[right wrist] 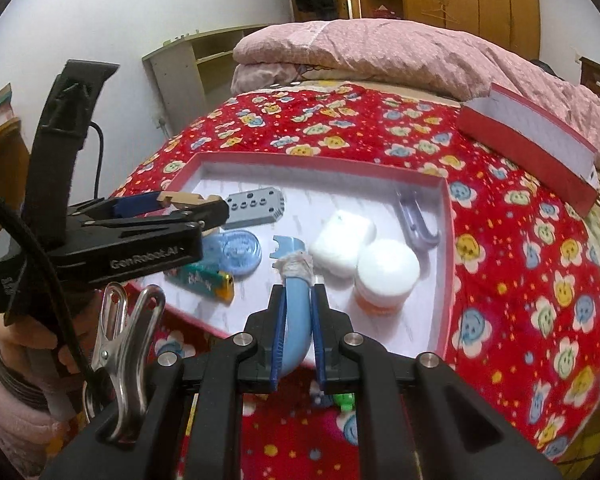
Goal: Organize rigid objects
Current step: 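Lower blue item and wooden piece into the tray and open both grippers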
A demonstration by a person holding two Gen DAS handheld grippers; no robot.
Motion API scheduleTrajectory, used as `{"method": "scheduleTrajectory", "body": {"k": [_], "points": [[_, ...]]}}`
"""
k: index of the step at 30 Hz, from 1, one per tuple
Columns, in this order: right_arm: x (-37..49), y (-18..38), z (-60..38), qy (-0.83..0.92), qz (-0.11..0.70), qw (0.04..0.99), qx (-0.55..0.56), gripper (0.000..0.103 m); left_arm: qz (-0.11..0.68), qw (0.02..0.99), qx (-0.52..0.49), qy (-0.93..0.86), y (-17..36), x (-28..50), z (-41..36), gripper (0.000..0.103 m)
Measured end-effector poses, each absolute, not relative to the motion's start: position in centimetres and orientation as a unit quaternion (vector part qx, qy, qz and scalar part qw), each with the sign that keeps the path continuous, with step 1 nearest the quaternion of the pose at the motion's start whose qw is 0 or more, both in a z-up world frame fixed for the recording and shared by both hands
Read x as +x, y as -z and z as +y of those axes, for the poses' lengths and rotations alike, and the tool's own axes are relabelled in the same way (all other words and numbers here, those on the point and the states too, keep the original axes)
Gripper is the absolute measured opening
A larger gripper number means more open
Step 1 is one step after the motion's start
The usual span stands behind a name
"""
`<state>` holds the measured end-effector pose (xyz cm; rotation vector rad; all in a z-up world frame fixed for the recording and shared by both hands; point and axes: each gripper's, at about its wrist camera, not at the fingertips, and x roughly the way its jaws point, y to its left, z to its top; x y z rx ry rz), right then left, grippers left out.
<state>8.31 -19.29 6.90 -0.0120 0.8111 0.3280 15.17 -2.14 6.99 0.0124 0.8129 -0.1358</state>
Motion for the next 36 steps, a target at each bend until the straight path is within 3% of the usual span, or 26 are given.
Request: {"method": "scheduleTrajectory", "body": {"k": [36], "points": [[12.8,-5.2,-18.6,-0.149,0.414,0.898,0.004,0.013,0.421,0.905,0.011,0.058,-4.5,19.4,-2.2,0.082]]}}
